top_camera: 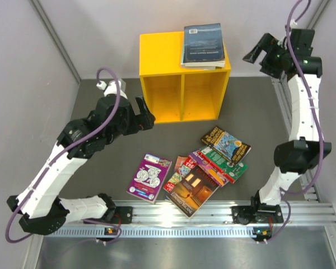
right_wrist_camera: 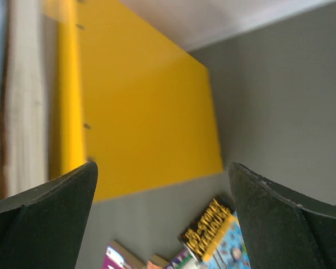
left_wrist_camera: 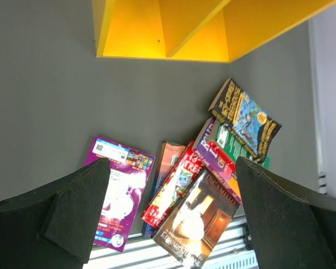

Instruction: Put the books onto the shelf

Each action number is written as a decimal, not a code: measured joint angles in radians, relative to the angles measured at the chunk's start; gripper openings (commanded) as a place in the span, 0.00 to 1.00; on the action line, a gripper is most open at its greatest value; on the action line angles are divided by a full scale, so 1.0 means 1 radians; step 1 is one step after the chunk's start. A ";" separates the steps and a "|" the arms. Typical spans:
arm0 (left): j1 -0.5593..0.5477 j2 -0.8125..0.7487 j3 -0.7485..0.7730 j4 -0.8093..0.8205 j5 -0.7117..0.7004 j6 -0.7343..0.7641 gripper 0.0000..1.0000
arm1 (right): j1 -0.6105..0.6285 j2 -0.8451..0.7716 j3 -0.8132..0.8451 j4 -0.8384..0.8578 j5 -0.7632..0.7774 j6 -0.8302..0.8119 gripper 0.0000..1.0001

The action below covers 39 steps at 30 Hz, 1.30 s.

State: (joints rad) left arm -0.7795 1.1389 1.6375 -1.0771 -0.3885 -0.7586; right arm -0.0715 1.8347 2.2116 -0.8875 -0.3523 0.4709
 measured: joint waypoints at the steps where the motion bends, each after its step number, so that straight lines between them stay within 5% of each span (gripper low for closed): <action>1: 0.000 0.016 0.000 0.000 0.010 0.008 0.99 | -0.008 -0.031 -0.041 -0.005 0.023 -0.005 1.00; 9: 0.000 0.138 -0.153 0.084 0.169 0.021 0.99 | -0.016 -0.388 -0.708 -0.033 0.108 0.001 1.00; 15: 0.002 0.162 -0.301 0.216 0.290 -0.007 0.99 | 0.018 -0.429 -1.082 -0.060 0.064 -0.018 1.00; 25: -0.001 0.440 -0.336 0.554 0.362 -0.132 0.99 | 0.035 -0.541 -1.301 -0.033 0.032 -0.051 1.00; 39: -0.050 0.844 -0.190 0.677 0.361 -0.257 0.99 | 0.038 -0.579 -1.373 -0.037 0.071 -0.102 1.00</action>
State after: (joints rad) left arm -0.8295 1.9827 1.4479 -0.4000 -0.0273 -1.0157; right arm -0.0334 1.2552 0.8383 -0.9249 -0.2810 0.3691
